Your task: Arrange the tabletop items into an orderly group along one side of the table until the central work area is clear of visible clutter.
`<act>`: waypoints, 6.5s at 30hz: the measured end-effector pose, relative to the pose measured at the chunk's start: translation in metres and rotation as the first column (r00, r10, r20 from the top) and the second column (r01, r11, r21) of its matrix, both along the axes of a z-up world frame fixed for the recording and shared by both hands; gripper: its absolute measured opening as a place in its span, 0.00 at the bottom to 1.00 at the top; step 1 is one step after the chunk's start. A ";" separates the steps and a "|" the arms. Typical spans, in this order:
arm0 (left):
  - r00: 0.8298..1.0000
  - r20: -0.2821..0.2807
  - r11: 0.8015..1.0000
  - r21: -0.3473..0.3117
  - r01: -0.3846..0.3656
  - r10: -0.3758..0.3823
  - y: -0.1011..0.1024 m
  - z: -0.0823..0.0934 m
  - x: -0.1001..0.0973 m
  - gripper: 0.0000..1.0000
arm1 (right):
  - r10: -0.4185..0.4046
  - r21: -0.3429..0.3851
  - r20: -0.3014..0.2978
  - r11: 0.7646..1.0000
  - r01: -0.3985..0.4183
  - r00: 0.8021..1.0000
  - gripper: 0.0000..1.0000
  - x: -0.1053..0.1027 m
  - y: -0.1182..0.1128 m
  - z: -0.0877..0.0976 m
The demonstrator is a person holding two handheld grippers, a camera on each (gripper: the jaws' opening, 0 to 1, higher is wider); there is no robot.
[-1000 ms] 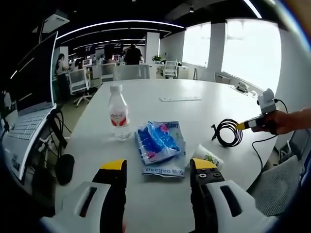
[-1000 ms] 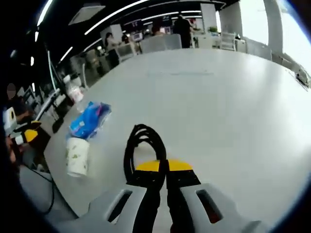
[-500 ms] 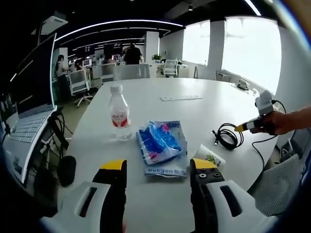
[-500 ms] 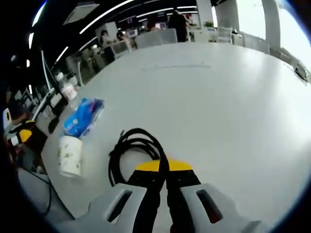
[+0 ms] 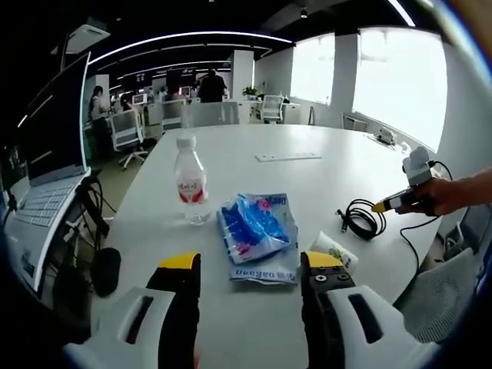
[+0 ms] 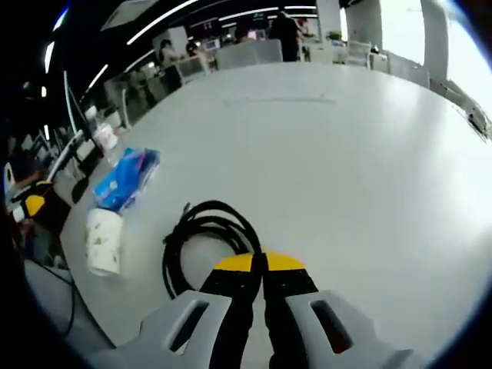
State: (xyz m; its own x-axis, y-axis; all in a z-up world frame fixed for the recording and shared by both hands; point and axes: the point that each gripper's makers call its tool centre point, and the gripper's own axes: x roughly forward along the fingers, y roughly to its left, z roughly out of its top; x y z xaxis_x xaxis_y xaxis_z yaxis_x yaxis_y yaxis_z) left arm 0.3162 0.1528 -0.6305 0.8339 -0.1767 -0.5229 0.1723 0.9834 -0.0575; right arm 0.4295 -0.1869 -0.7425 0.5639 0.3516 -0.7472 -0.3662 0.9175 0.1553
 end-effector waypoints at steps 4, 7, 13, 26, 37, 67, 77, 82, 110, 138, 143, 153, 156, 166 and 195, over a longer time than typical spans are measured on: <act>1.000 -0.007 1.000 0.001 0.005 -0.005 0.000 -0.001 0.000 0.53 | -0.001 -0.006 0.009 1.000 0.002 1.000 0.02 0.001 -0.003 0.000; 1.000 -0.010 1.000 -0.003 0.005 -0.005 -0.001 -0.002 0.000 0.53 | 0.009 -0.009 0.013 1.000 -0.009 1.000 0.04 0.000 -0.004 0.001; 1.000 -0.010 1.000 -0.005 0.007 -0.007 -0.001 -0.001 0.003 0.53 | 0.027 -0.020 0.020 0.999 -0.027 0.999 0.07 0.006 -0.008 0.000; 1.000 -0.008 1.000 -0.010 0.013 -0.013 -0.003 0.000 0.005 0.54 | 0.066 -0.021 0.051 0.998 -0.065 0.997 0.13 0.027 -0.001 0.014; 1.000 -0.004 1.000 -0.019 0.011 -0.011 -0.002 0.001 0.007 0.54 | 0.145 -0.025 0.063 0.989 -0.143 0.988 0.15 0.037 0.026 0.022; 1.000 -0.028 0.999 -0.039 0.000 -0.001 0.003 -0.011 0.005 0.54 | 0.426 -0.043 0.084 0.905 -0.423 0.901 0.16 0.045 0.152 0.038; 0.999 -0.039 0.999 -0.032 0.003 -0.004 0.008 -0.017 0.005 0.56 | 0.498 -0.044 0.091 0.867 -0.496 0.863 0.16 0.056 0.196 0.041; 0.999 -0.039 0.999 -0.037 -0.011 0.009 0.012 -0.017 0.005 0.56 | 0.530 -0.050 0.088 0.848 -0.528 0.843 0.16 0.066 0.213 0.040; 0.998 -0.052 0.997 -0.064 -0.044 0.040 0.030 -0.030 0.009 0.55 | 0.623 -0.026 0.056 0.782 -0.623 0.780 0.13 0.079 0.293 0.030; 0.994 -0.063 0.992 -0.080 -0.096 0.091 0.042 -0.032 0.000 0.55 | 0.692 -0.060 0.007 0.721 -0.690 0.722 0.03 0.093 0.309 0.006; 0.994 -0.061 0.992 -0.081 -0.093 0.088 0.041 -0.031 0.000 0.54 | 0.696 -0.051 0.005 0.717 -0.695 0.718 0.02 0.088 0.307 0.009; 0.995 -0.057 0.993 -0.076 -0.088 0.084 0.039 -0.029 -0.005 0.54 | 0.678 -0.023 0.005 0.735 -0.678 0.735 0.00 0.079 0.294 0.010; 0.995 -0.053 0.993 -0.075 -0.087 0.083 0.038 -0.027 -0.004 0.54 | 0.673 -0.022 0.000 0.740 -0.673 0.740 0.00 0.075 0.287 0.008; 0.996 -0.048 0.994 -0.075 -0.075 0.072 0.032 -0.025 -0.003 0.54 | 0.669 -0.035 -0.018 0.742 -0.669 0.743 0.01 0.068 0.266 0.005; 0.971 -0.202 0.959 -0.223 -0.174 0.129 -0.007 -0.083 0.061 0.41 | 0.673 -0.048 -0.008 0.738 -0.673 0.739 0.04 0.071 0.263 0.008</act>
State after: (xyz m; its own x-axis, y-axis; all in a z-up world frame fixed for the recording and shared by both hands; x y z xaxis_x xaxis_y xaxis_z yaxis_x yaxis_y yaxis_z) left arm 0.3767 0.1454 -0.7134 0.7537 -0.1935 -0.6281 -0.0132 0.9510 -0.3088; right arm 0.5002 0.0763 -0.7340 0.2000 0.6083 -0.7681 -0.8922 0.4371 0.1139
